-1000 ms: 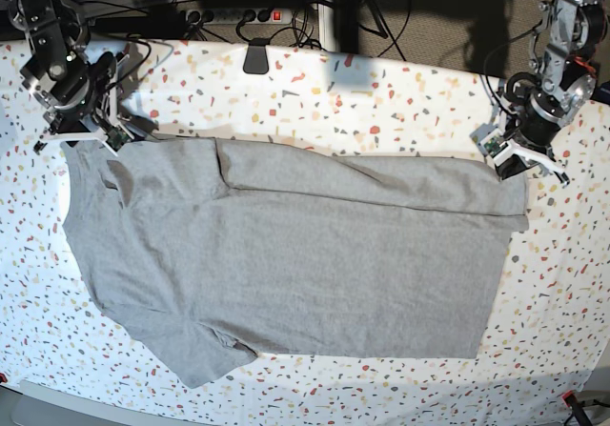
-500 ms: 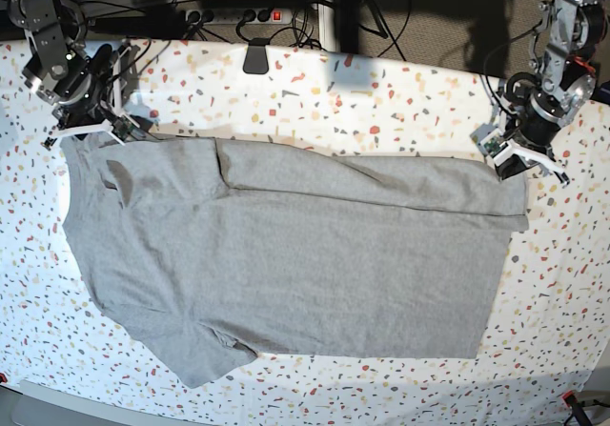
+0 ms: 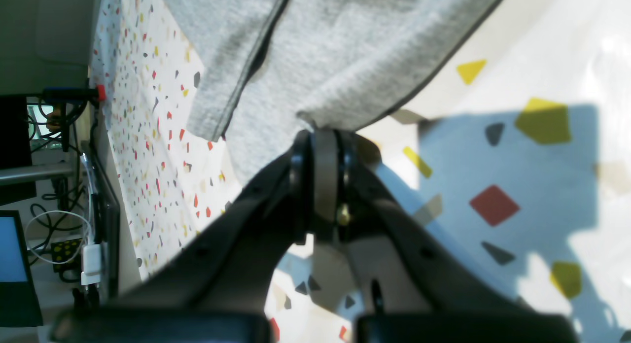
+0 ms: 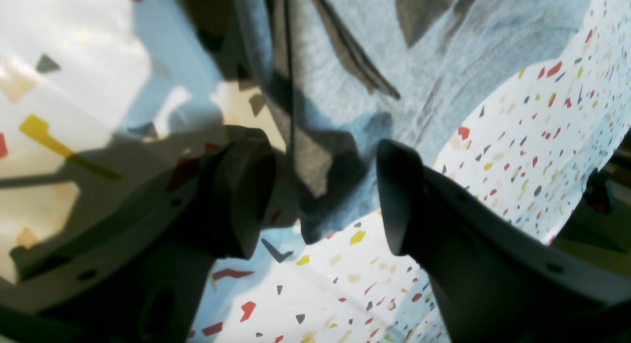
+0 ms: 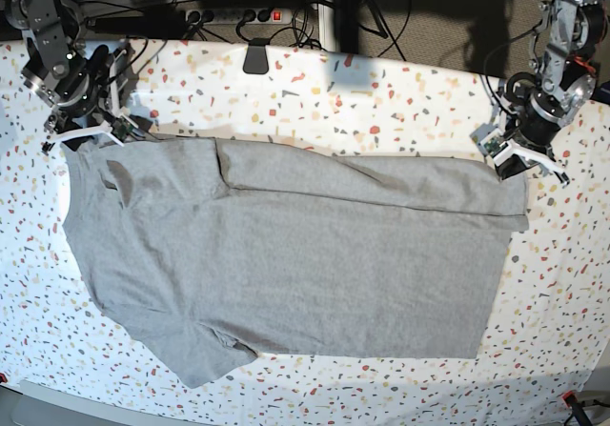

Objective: Fold the T-shirt properly
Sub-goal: 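Hold the folded collar edge with both grippers and adjust it, then release the collar edge and raise both grippers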

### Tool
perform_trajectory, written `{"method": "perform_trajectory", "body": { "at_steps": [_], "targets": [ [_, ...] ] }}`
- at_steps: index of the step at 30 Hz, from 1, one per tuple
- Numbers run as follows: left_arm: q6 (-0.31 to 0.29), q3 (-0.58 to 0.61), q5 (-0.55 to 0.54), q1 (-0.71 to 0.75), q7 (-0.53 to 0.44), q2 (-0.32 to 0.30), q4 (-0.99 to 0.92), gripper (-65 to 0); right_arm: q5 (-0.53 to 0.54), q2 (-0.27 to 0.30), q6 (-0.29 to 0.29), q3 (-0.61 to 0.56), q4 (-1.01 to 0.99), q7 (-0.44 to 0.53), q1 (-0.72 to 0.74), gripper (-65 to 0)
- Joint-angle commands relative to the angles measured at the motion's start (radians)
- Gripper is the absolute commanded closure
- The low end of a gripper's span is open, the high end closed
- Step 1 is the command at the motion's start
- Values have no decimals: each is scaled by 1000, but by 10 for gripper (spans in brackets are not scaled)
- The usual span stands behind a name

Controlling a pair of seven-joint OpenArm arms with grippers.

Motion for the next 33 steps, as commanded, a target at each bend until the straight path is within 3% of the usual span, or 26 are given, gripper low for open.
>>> {"method": "perform_trajectory", "body": {
  "at_steps": [1,5,11,14,18,19,24,29,33],
  "targets": [
    [0,-2,5,2,4,-14,5,0,-3,17,-1,7,10,6,6,-367],
    [0,-2,5,2,4,-14,5,0,-5,17,-2,7,-33,16,9,-313],
    [0,-2,5,2,4,-14,5,0,-48,17,-6,7,-78,31,8,-299],
    [-1,-2,4,2,4,-14,5,0,-58,17,-11,7,-78,27,8,-210],
    [0,-2,4,2,4,-14,5,0,-58,17,-26,7,-78,0,8,-20],
    [3,-2,-8,2,4,-14,5,0,-58,17,-32,7,-78,-7,8,0],
    [126,-3,-66,4,19,-17,14,0,-57,18,-68,7,-69,-66,5,0],
    [126,-3,-85,43,90,-51,100,0,-18,18,-68,7,-27,-137,-17,0],
    [126,-3,-209,111,154,-122,183,0,36,17,-69,7,28,-137,-82,0]
  ]
}}
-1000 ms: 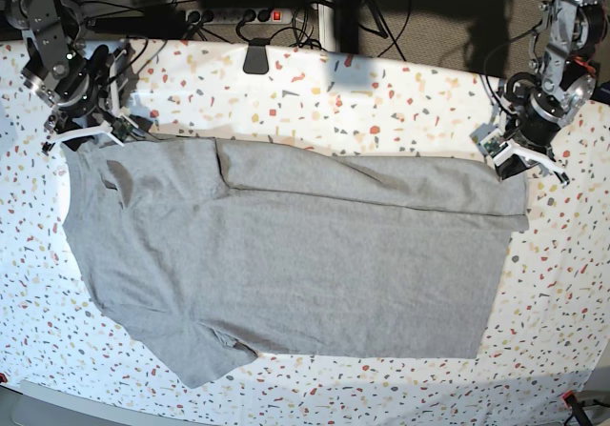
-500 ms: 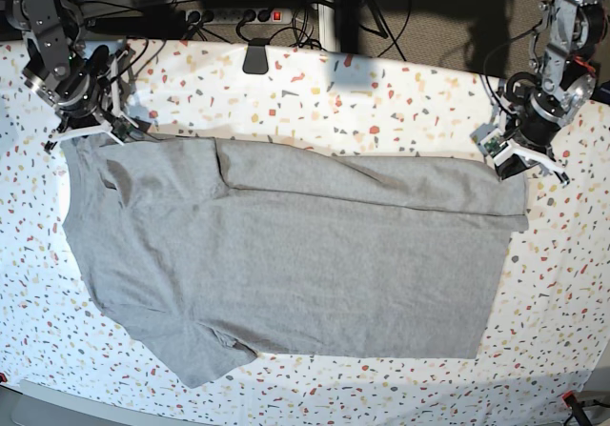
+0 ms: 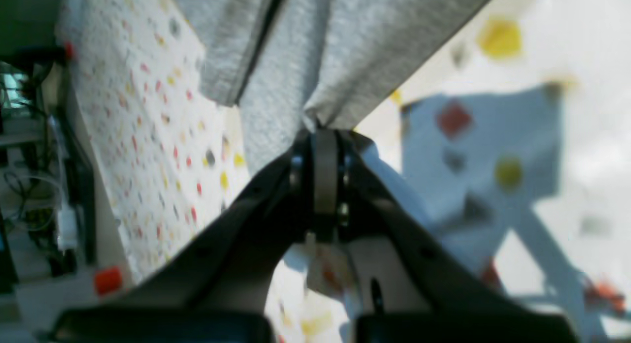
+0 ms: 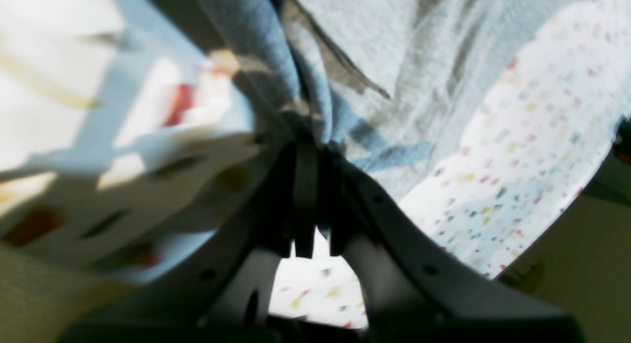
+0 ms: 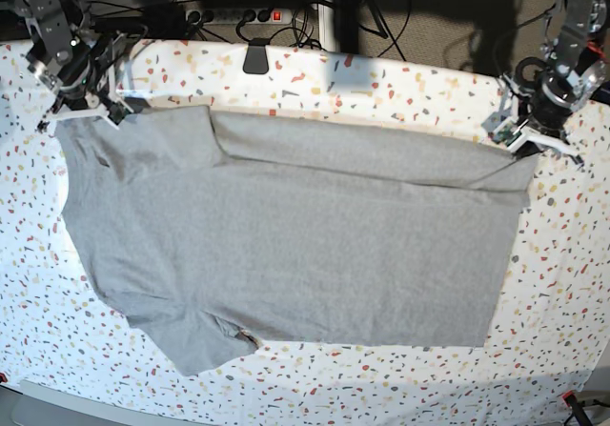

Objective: Fold the T-shirt properly
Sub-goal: 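Release the collar edge and raise both grippers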

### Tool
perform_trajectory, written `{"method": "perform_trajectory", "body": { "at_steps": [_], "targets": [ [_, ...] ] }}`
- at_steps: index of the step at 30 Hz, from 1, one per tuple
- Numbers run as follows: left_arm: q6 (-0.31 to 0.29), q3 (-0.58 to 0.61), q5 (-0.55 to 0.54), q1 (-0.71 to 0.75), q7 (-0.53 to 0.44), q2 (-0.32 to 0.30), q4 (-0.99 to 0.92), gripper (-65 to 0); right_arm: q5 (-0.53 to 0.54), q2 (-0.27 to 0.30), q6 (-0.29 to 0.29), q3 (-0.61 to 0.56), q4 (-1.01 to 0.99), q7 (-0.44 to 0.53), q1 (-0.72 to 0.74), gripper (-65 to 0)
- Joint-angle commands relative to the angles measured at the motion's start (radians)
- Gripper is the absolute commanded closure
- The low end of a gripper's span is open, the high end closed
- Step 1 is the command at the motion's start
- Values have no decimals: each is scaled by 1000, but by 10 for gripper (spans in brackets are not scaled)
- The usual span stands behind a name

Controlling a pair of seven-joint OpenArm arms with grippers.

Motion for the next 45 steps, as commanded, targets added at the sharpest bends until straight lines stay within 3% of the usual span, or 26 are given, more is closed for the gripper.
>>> {"method": "perform_trajectory", "body": {
  "at_steps": [1,5,9,19,25,26,27,28,30,32,40,43,45],
  "targets": [
    [20,-10,-28,11,3,-40,34,0,16,17,-2,7,27,-6,-18,0],
    [21,-10,-129,99,6,-120,90,0,27,17,-34,7,78,-6,-106,0],
    [21,-10,-139,171,8,-164,127,0,27,17,-90,7,121,-6,-200,0],
    [20,-11,-138,260,15,-180,140,0,23,17,-243,7,172,8,-386,0],
    [20,-11,-139,259,31,-180,140,0,24,17,-249,6,172,15,-398,0],
    [20,-11,-138,259,47,-180,142,0,24,17,-249,7,173,16,-398,-11],
    [21,-11,-139,259,64,-180,145,0,26,17,-249,7,174,15,-398,-60],
    [21,-11,-139,259,86,-180,151,-41,28,17,-249,7,174,15,-398,-117],
    [20,-11,-139,259,139,-180,167,-181,28,17,-249,7,175,12,-398,-220],
    [20,-11,-139,259,190,-180,184,-274,27,17,-248,7,185,12,-399,-274],
    [20,-11,-118,259,380,-191,253,-287,26,18,-211,7,304,-25,-399,-278],
    [25,-11,-105,259,406,-233,271,-287,15,18,-213,8,358,-24,-398,-278],
    [59,-11,-106,258,406,-270,279,-287,16,18,-219,23,387,-15,-395,-278]
  ]
}}
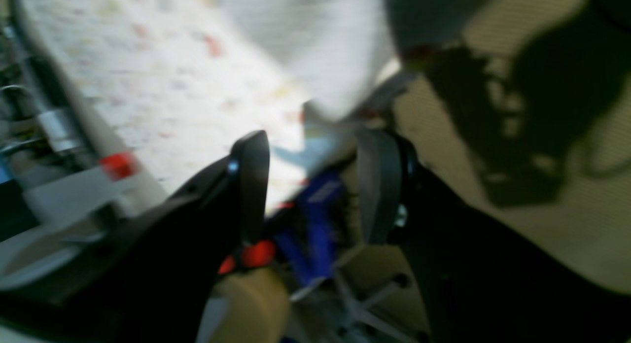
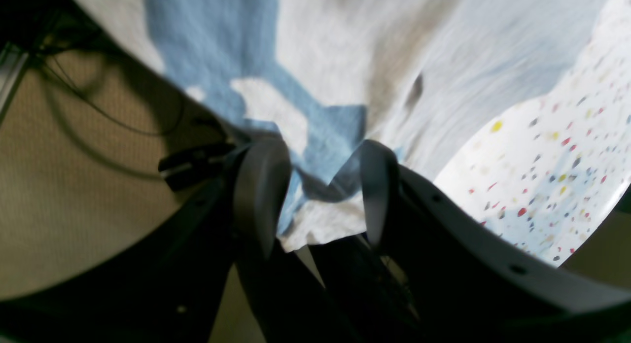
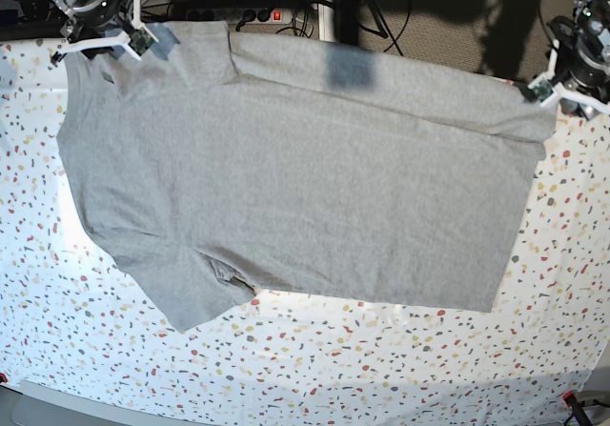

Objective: Fold the T-shirt properly
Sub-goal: 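Release the collar edge and raise both grippers, then move both grippers to the hem corners and grasp them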

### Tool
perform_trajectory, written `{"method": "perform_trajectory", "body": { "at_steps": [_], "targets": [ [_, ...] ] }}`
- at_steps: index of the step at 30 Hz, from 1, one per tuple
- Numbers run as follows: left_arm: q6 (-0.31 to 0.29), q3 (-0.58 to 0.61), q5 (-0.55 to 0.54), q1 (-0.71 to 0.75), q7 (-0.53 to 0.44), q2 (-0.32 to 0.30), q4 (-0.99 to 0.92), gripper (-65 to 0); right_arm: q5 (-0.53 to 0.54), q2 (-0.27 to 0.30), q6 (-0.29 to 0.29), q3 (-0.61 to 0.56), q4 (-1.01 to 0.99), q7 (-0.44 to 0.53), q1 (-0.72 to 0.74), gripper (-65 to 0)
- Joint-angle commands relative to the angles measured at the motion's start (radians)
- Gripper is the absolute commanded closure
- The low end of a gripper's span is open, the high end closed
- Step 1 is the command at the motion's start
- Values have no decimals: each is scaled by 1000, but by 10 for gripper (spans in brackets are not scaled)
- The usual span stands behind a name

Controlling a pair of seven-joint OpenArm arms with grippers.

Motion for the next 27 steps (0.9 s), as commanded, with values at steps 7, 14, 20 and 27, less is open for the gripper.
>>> {"method": "perform_trajectory", "body": {
  "at_steps": [7,14,20,27],
  "targets": [
    [108,-10,-311,-101,-163,-139,15,-287,160,14,-51,117,24,156,54,-278],
    [-6,-9,-587,-360,-294,-51,-118,-286,260,8,-51,133,-93,243,208,-278],
    [-152,-9,-702,-646,-310,98,-423,-286,352,-38,-25,133,-269,264,391,-278],
    [-261,-9,-723,-1013,-316,233,-846,-286,444,-129,124,133,-408,178,663,-278]
  ]
}}
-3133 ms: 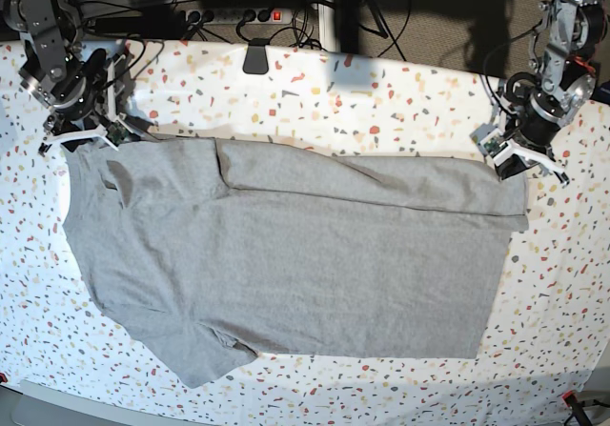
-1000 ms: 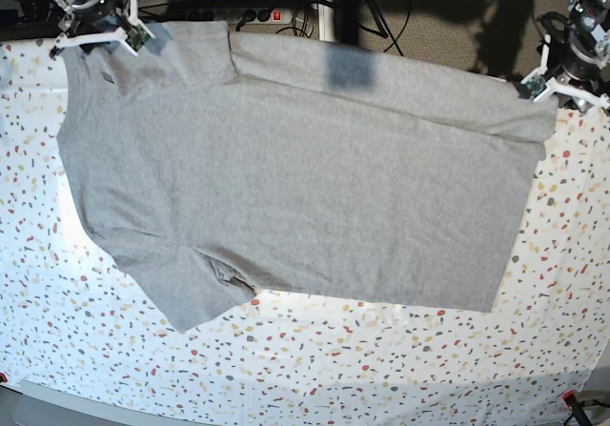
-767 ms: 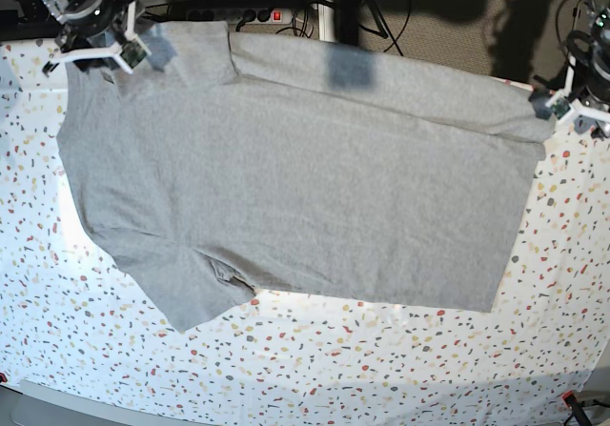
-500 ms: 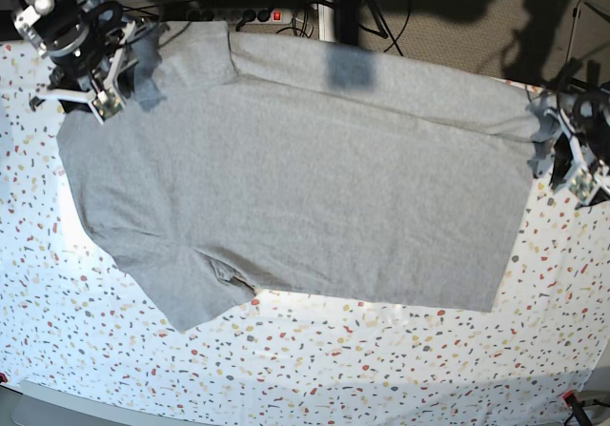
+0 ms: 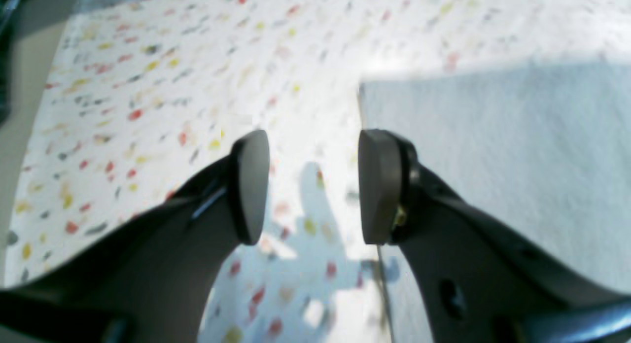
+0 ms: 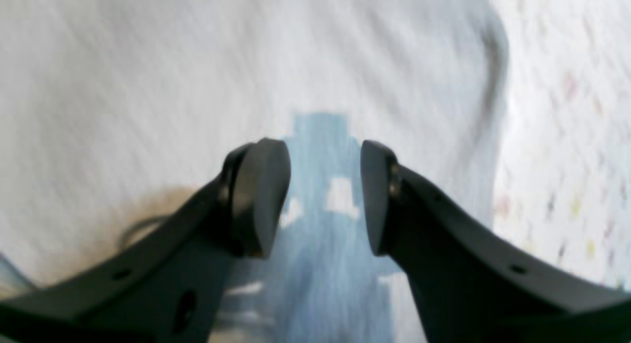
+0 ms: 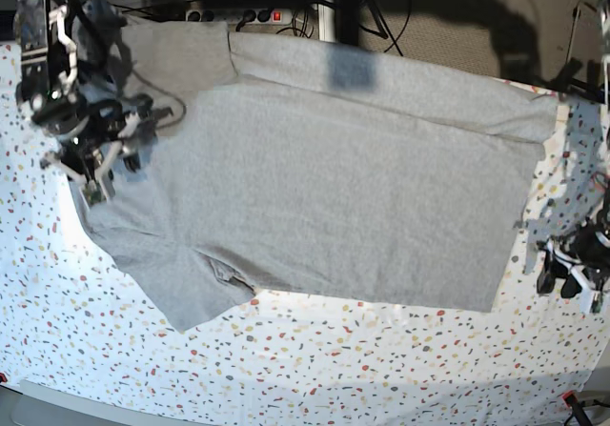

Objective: Fold the T-shirt properly
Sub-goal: 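Move both grippers to the hem corners and grasp them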

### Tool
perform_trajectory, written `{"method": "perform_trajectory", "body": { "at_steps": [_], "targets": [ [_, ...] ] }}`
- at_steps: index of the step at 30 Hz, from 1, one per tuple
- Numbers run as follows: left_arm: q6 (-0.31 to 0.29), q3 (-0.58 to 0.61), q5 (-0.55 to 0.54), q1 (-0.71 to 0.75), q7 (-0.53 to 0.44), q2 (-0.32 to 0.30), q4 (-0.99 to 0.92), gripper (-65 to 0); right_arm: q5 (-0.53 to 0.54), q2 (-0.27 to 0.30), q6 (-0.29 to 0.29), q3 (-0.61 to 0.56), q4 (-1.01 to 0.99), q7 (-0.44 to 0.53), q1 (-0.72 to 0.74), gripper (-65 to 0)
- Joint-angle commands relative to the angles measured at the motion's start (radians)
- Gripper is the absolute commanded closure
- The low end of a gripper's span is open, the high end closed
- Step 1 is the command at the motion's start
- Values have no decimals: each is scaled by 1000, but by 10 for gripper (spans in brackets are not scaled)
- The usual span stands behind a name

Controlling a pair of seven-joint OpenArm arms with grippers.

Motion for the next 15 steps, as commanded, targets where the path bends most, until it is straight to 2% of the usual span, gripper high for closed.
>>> {"method": "perform_trajectory", "body": {
  "at_steps": [1,5,11,15],
  "targets": [
    [0,-5,-5,-68,-19,0,-43,-286,12,11,3,9,-2,-9,41,-278],
    [-3,-5,90,-238,-44,65,-314,-286,27,-21,76,9,-53,-100,161,-278],
    [-7,-5,293,-405,-171,152,-679,-285,75,-28,84,8,-78,-127,227,-278],
    [-10,-5,355,-422,-231,193,-779,-285,74,-28,84,8,-78,-128,227,-278]
  ]
}}
